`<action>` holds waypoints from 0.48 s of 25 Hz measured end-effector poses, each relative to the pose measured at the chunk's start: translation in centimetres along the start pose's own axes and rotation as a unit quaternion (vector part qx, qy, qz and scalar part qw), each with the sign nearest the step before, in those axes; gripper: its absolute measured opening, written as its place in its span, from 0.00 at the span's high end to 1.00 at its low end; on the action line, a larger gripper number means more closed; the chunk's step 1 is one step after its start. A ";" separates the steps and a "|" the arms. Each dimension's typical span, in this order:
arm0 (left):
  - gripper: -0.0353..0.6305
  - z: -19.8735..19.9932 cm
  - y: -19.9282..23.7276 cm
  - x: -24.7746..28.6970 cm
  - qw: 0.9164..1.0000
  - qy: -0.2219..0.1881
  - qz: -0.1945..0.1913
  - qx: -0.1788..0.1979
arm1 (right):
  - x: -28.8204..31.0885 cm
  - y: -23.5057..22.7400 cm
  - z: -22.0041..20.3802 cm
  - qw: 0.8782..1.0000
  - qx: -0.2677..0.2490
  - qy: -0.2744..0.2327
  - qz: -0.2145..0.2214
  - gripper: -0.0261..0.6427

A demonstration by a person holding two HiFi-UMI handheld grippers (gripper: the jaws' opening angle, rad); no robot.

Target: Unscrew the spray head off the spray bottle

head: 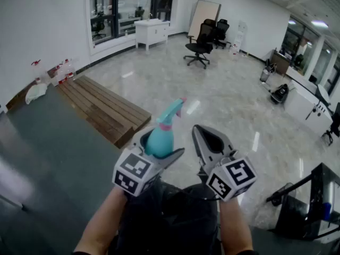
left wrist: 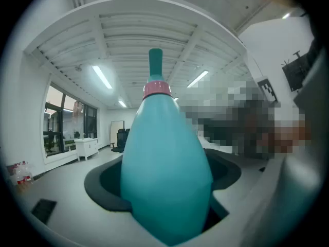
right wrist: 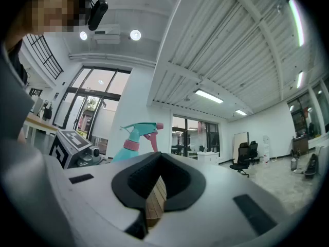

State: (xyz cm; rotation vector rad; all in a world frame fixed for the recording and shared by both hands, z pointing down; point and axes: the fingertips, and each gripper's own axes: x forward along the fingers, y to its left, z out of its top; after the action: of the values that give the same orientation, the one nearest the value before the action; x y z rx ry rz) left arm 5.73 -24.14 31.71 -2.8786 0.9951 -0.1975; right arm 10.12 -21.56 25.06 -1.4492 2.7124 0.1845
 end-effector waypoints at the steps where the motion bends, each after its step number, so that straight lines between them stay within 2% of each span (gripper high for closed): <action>1: 0.31 0.0 -0.1 0.0 1.000 0.000 -0.001 -0.001 | -0.1 0.0 0.0 1.000 0.000 0.000 0.000 0.95; 12: 0.31 0.2 -0.4 -0.1 1.000 -0.001 -0.004 0.002 | -0.2 0.1 0.2 1.000 0.002 -0.001 -0.003 0.95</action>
State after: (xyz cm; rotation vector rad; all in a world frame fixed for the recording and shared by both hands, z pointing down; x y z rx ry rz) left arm 5.98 -23.75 31.59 -2.8802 0.9816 -0.1968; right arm 10.14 -21.33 24.91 -1.4552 2.7041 0.1812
